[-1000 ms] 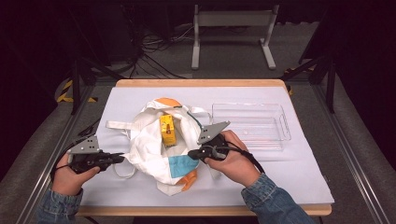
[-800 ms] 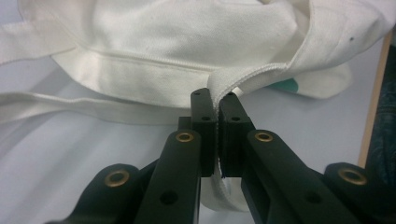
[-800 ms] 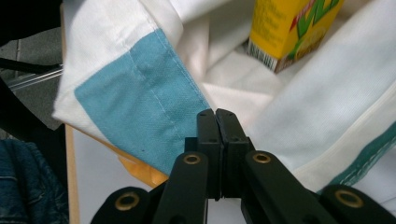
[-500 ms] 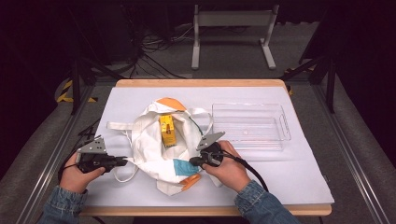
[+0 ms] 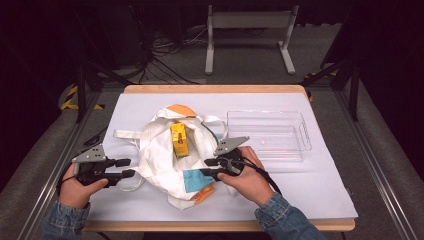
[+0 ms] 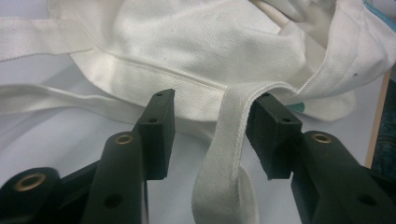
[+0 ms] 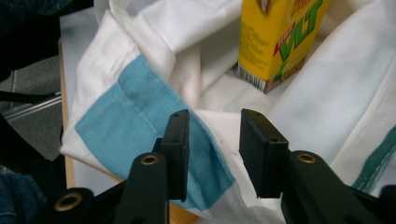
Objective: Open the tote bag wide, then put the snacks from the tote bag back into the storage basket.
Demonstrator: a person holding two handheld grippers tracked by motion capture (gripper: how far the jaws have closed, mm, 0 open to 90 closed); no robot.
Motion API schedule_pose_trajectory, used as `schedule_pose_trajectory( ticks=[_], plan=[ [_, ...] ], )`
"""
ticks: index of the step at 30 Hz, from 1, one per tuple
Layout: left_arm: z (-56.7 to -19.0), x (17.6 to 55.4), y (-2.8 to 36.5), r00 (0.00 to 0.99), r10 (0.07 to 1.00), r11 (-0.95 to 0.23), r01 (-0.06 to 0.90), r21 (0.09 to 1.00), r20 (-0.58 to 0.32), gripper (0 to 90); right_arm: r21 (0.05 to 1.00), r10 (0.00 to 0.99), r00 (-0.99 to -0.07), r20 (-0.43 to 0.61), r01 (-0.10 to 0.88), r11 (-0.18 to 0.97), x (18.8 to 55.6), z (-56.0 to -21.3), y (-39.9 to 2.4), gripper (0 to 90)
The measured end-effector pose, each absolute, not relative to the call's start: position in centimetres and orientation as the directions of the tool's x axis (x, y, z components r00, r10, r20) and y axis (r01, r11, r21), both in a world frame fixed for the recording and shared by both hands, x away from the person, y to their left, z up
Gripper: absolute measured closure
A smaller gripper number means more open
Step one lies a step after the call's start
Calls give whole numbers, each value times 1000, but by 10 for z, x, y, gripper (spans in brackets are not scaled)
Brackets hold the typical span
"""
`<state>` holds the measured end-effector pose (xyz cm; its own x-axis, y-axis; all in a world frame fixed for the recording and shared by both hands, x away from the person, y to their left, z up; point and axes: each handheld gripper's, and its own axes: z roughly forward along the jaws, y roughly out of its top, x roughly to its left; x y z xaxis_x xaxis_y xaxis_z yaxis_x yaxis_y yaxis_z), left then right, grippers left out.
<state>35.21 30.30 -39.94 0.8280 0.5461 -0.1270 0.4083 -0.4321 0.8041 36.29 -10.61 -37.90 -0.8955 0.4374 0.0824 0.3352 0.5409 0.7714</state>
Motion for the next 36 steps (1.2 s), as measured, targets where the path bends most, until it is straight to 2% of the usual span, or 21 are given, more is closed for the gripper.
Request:
schedule_pose_trajectory(
  ticks=[6, 11, 14, 23, 36],
  plan=[
    [-389, 344, 312, 791, 592, -334, 414, 847, -153, 433, 812, 471, -879, 76, 328, 482, 364, -353, -109, 568],
    [-381, 339, 316, 760, 639, -304, 394, 868, -121, 411, 826, 513, -855, 78, 343, 447, 372, -341, -105, 539],
    [-380, 337, 314, 723, 684, -290, 395, 872, -100, 357, 837, 539, -839, 73, 346, 424, 378, -336, -99, 509],
    [-380, 337, 320, 657, 747, -223, 400, 889, -108, 341, 846, 581, -809, 85, 367, 387, 398, -330, -80, 447],
    [-383, 340, 318, 646, 758, -246, 416, 875, -94, 341, 829, 626, -776, 84, 403, 388, 422, -342, -47, 370]
  ],
)
